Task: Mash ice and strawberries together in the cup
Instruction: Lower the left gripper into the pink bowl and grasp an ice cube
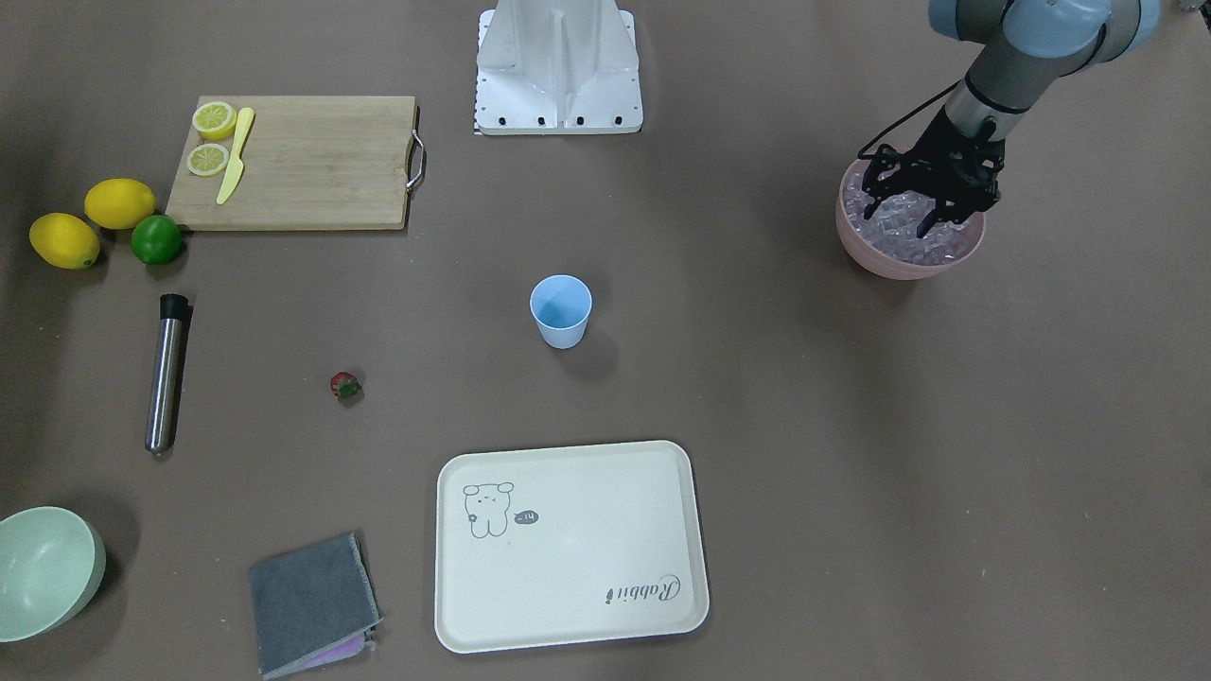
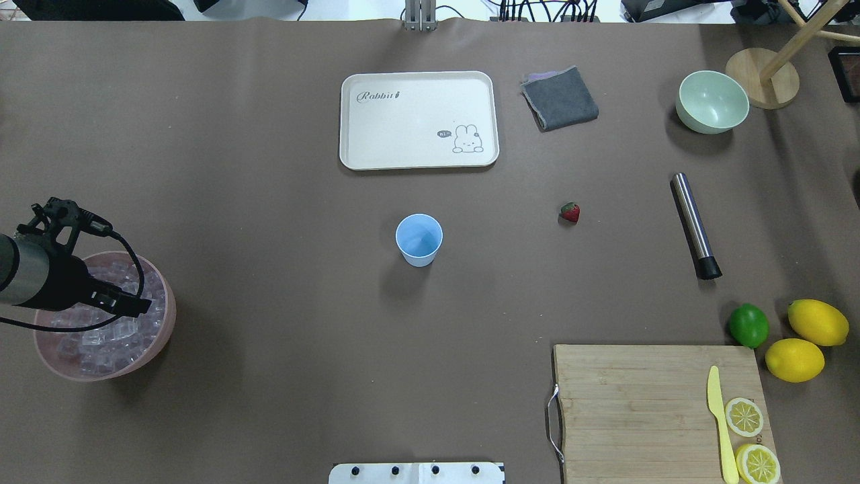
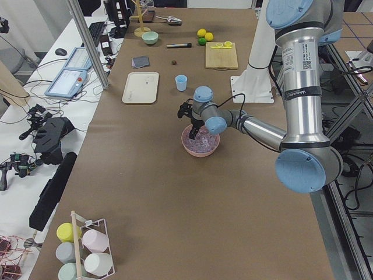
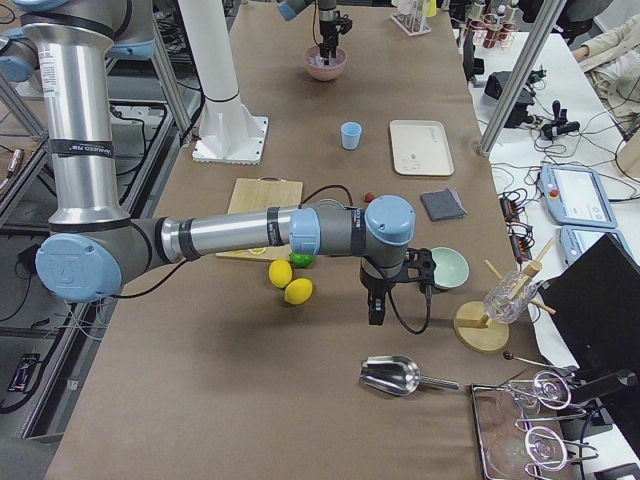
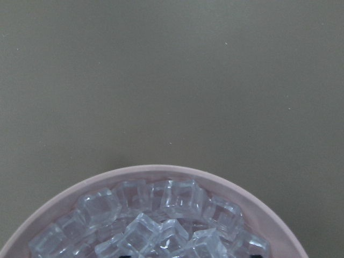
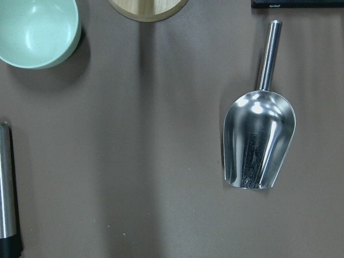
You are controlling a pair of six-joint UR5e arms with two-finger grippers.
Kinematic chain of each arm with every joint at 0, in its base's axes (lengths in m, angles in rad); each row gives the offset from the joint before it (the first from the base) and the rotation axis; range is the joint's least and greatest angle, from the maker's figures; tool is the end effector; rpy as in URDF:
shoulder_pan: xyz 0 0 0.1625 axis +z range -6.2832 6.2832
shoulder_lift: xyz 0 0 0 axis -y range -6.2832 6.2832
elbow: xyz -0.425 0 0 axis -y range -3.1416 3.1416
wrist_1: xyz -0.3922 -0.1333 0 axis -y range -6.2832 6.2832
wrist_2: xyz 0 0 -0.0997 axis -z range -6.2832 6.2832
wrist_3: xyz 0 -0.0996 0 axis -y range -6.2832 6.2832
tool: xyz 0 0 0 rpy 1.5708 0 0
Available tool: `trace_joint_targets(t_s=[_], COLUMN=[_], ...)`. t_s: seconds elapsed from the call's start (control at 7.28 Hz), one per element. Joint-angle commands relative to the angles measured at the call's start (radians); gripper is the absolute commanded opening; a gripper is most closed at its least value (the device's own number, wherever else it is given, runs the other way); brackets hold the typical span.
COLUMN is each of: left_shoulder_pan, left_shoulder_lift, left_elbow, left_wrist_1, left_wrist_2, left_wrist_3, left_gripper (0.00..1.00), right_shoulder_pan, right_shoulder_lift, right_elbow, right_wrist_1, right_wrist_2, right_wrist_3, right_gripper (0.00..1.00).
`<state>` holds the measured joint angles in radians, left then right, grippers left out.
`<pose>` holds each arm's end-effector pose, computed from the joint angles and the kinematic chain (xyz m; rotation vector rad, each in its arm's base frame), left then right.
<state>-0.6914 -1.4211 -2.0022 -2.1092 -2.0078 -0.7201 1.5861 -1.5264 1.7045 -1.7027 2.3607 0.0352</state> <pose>0.2865 -0.3555 0.4624 0.2676 0.8687 0.3273 0.0703 -0.5067 0.5830 0.0359 -0.7902 0.0296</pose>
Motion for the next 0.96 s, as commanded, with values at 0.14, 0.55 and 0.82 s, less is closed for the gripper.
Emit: trace_joint_targets(t_s=[0.14,0.55,0.82], left_shoulder_pan=[0.032,0.035,0.042], left_shoulder_lift=[0.008,0.036,0.036], left_elbow=[0.008,0.003,0.003], left_wrist_1=[0.000,0.000,0.000], left_wrist_2=[-0.002,-0.005,-0.008], left_wrist_3=[-0.001,0.001,0.001], left_gripper=[0.79,0.76,0.75], right_shoulder_pan=[0.000,0.002,0.000], right_shoulder_lift=[0.000,0.000,-0.001], right_elbow=[0.000,0.001,0.001], right_wrist_1=[0.000,0.000,0.000], right_wrist_2=[0.000,0.000,-0.001], right_wrist_3=[0.002,0.000,0.000], right_gripper=[1.00,1.00,1.00])
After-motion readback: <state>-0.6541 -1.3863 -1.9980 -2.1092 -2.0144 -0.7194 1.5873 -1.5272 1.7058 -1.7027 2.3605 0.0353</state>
